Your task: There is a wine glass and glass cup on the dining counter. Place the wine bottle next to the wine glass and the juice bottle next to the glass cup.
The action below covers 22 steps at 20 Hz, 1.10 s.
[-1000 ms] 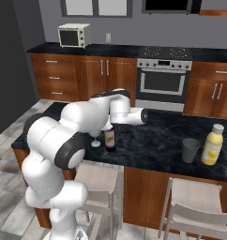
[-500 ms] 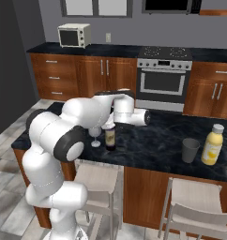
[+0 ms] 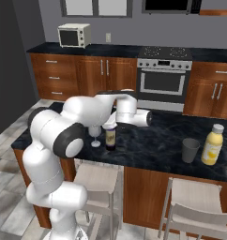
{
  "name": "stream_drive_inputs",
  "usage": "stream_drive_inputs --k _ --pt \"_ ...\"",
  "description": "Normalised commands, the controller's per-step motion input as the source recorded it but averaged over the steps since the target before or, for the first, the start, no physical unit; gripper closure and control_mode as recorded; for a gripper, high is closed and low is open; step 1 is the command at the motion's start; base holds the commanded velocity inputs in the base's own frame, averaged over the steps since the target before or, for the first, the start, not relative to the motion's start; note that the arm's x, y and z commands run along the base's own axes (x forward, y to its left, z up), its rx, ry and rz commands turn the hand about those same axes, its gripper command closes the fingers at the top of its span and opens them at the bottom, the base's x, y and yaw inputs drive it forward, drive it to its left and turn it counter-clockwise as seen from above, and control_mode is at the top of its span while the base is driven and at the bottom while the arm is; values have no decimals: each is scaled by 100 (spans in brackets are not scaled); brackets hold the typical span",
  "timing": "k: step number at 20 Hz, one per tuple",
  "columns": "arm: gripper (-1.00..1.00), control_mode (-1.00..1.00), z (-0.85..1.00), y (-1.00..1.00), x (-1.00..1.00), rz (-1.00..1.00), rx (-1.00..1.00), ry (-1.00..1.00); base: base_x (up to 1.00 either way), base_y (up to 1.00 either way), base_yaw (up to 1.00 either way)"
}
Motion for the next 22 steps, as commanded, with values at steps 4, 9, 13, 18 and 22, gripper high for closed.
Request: stream_drive_inputs --k 4,9,13,18,22 --pt "100 -100 -23 0 0 0 0 0 0 0 0" --pt "100 -100 -25 0 -3 0 0 -1 0 0 0" --pt "-100 -100 -21 0 -7 0 0 -2 0 0 0" --pt "-100 -100 -12 -2 -9 0 0 -4 0 0 0" --pt "-100 -100 -7 -2 -7 0 0 -4 0 0 0"
